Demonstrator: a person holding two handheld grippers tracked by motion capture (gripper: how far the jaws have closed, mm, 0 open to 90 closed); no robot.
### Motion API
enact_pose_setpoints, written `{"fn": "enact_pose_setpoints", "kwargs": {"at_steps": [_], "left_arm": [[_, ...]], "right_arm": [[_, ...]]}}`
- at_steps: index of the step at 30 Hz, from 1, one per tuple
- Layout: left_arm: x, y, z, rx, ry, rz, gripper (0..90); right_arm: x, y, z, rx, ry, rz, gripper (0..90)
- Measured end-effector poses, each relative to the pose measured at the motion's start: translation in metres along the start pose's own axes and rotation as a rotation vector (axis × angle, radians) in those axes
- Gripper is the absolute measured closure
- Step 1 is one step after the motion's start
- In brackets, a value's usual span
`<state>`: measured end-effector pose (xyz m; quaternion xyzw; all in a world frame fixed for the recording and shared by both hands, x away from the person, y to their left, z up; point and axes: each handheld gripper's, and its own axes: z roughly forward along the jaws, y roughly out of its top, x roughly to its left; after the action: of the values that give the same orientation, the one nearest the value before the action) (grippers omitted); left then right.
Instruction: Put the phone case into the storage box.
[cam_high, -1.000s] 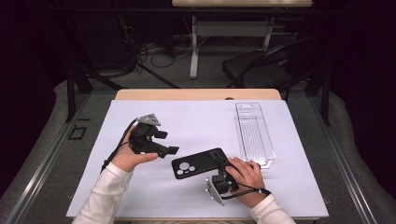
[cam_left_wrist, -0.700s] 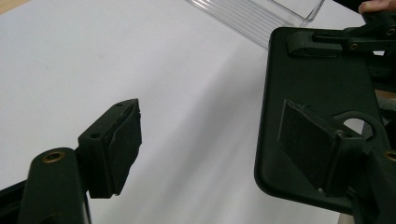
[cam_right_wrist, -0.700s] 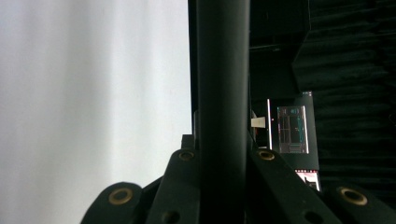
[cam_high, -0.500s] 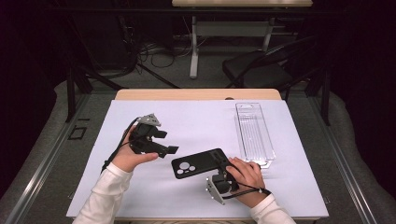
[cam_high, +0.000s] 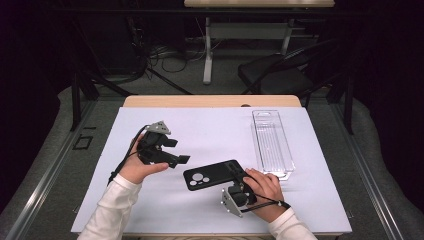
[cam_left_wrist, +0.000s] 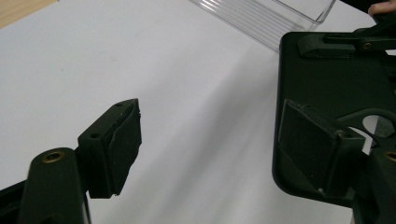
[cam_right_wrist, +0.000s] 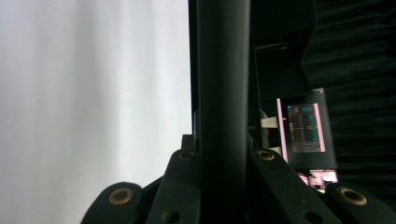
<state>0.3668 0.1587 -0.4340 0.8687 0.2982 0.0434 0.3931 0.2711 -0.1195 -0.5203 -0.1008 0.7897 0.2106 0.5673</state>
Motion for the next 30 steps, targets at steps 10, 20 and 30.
{"fn": "enact_pose_setpoints", "kwargs": {"at_steps": [10,20,30], "left_arm": [[0.004,-0.001,-0.004,-0.018,0.001,-0.012,21.5],[0.008,-0.002,-0.01,-0.043,-0.01,-0.009,22.3],[0.01,-0.004,-0.013,-0.048,-0.016,-0.014,26.5]], "right_arm": [[-0.007,-0.005,-0.001,-0.061,0.068,0.185,87.4],[-0.012,-0.014,0.002,-0.112,0.18,0.394,87.5],[-0.017,-0.023,0.004,-0.164,0.255,0.547,87.5]]}}
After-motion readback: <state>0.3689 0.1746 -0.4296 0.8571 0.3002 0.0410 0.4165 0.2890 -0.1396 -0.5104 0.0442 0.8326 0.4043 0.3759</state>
